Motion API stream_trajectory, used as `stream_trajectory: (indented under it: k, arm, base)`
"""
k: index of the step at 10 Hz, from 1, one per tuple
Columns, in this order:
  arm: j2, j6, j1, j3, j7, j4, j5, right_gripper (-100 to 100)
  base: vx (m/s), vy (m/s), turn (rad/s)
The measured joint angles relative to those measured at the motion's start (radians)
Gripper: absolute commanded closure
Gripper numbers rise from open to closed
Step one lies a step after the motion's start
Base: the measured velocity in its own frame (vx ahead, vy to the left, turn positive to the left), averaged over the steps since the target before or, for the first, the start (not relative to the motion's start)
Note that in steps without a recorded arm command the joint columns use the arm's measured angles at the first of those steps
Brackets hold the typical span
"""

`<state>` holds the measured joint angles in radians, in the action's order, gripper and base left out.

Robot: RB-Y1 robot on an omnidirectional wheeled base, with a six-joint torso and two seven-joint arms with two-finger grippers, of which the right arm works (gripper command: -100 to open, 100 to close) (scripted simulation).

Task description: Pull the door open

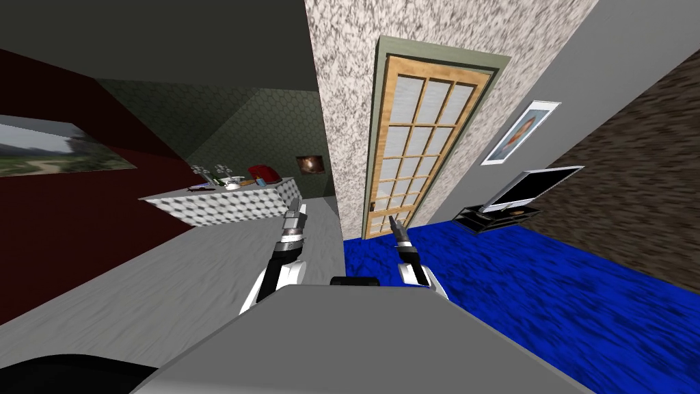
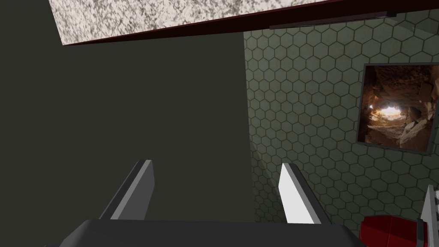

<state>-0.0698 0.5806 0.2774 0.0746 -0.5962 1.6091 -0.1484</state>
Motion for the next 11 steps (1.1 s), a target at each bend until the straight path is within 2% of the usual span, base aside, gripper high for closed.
stream_trajectory:
  k: [2, 4, 8, 11]
  arm:
    - [0.001, 0.024, -0.028, 0.012, -0.054, -0.066, -0.018, -100]
    - [-0.001, 0.034, -0.039, 0.018, -0.086, -0.108, -0.029, -100]
    - [0.004, 0.077, -0.088, 0.040, -0.196, -0.243, -0.068, -100]
    - [0.010, 0.086, -0.114, 0.050, -0.258, -0.307, -0.091, -100]
  base:
    - [0.079, -0.031, 0.030]
    - [0.068, -0.029, 0.029]
    - [0.095, -0.043, 0.040]
    - [0.066, -0.020, 0.023]
